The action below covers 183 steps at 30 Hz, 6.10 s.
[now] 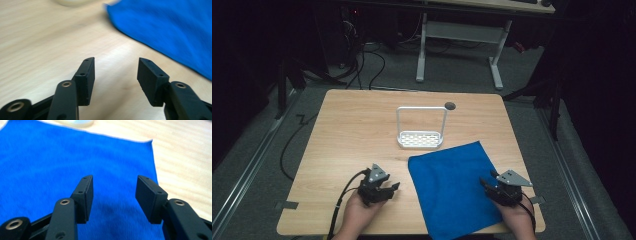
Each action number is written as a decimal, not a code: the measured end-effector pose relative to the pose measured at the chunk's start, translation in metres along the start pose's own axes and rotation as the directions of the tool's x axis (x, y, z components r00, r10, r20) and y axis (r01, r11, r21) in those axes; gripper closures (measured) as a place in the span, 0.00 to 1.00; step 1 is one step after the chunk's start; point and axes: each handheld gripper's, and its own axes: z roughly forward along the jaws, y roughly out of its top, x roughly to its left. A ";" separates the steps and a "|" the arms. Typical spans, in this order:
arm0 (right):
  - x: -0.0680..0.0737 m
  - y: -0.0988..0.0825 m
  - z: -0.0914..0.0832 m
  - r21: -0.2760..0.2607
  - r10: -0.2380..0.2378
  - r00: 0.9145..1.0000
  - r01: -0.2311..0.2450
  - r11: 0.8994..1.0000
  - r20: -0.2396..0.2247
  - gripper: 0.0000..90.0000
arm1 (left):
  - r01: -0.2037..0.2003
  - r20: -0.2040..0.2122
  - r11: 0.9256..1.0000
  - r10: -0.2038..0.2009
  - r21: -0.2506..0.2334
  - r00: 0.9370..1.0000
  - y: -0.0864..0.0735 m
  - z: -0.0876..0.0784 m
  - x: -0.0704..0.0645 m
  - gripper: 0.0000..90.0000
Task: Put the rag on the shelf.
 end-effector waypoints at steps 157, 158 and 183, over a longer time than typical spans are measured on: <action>0.029 -0.005 0.007 0.048 0.027 0.988 -0.020 0.999 -0.153 0.78 | -0.024 -0.165 0.999 0.015 -0.049 0.986 0.031 0.040 0.059 0.82; 0.029 -0.005 0.007 0.048 0.027 0.988 -0.020 0.999 -0.153 0.78 | -0.024 -0.165 0.999 0.015 -0.049 0.986 0.031 0.040 0.059 0.82; 0.027 -0.007 0.010 0.064 0.031 0.986 -0.021 0.998 -0.164 0.78 | 0.029 -0.199 1.000 -0.029 -0.004 0.980 0.054 0.068 0.086 0.85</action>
